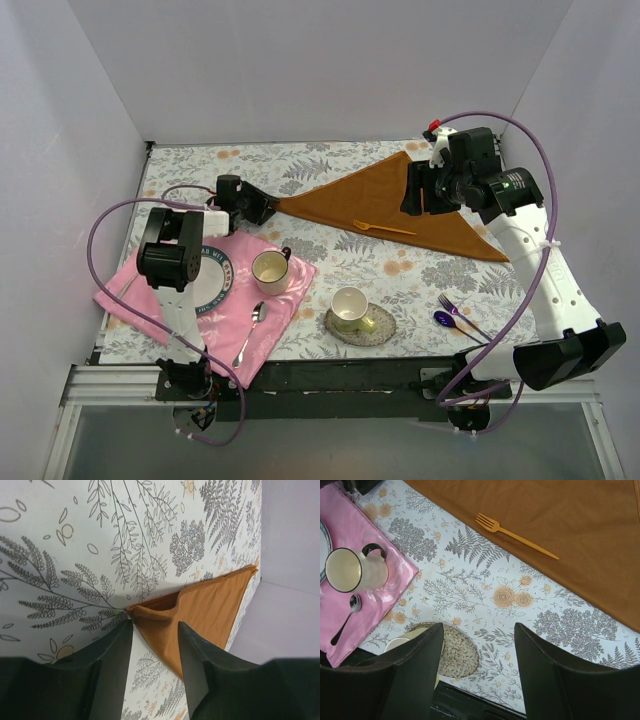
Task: Fold the napkin, place the utensils inside, and roll it up
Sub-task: Fold the napkin
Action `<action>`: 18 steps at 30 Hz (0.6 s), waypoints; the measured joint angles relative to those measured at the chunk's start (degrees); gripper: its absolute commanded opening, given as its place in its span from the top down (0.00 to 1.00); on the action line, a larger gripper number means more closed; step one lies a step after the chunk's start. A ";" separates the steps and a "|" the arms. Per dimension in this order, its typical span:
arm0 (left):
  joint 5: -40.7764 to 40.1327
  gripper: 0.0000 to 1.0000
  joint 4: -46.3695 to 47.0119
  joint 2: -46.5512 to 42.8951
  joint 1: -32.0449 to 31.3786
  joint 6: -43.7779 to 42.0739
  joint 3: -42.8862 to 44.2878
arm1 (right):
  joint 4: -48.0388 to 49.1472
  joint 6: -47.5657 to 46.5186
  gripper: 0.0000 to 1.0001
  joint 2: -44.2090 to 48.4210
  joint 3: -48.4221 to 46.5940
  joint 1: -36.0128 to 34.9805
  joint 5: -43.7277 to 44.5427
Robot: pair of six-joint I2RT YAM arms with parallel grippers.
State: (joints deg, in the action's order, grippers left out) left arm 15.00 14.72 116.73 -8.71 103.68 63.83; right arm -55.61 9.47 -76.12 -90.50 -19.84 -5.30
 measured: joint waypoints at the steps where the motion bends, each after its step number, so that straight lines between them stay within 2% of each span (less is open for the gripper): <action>1: 0.00 0.64 0.04 0.26 0.00 -0.13 0.33 | 0.00 0.04 0.33 0.00 0.00 0.02 0.00; 2: -0.04 0.67 -0.02 0.72 -0.02 -0.31 0.81 | 0.00 0.11 0.33 0.00 0.00 0.02 0.00; 3: -0.11 0.77 -0.02 1.07 -0.04 -0.42 1.16 | -0.04 0.24 0.33 0.00 0.00 0.02 0.00; 4: -0.15 0.81 -0.07 1.38 -0.04 -0.61 1.42 | -0.09 0.31 0.33 0.00 0.00 0.02 0.02; 7: -0.87 0.90 -1.16 2.38 -0.04 -1.64 2.51 | -0.46 0.46 0.33 0.00 0.00 0.24 0.04; 10: -1.73 0.94 -3.54 2.93 -0.04 -3.54 4.59 | -1.09 0.68 0.33 0.00 0.00 0.37 0.44; 18: -4.11 0.95 -10.10 2.60 -1.18 -9.62 11.96 | -1.53 2.60 0.33 0.00 0.00 1.46 1.36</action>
State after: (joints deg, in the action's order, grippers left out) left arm 10.90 4.62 119.33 -9.89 94.06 75.79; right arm -57.14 12.08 -76.12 -90.50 -18.37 -3.95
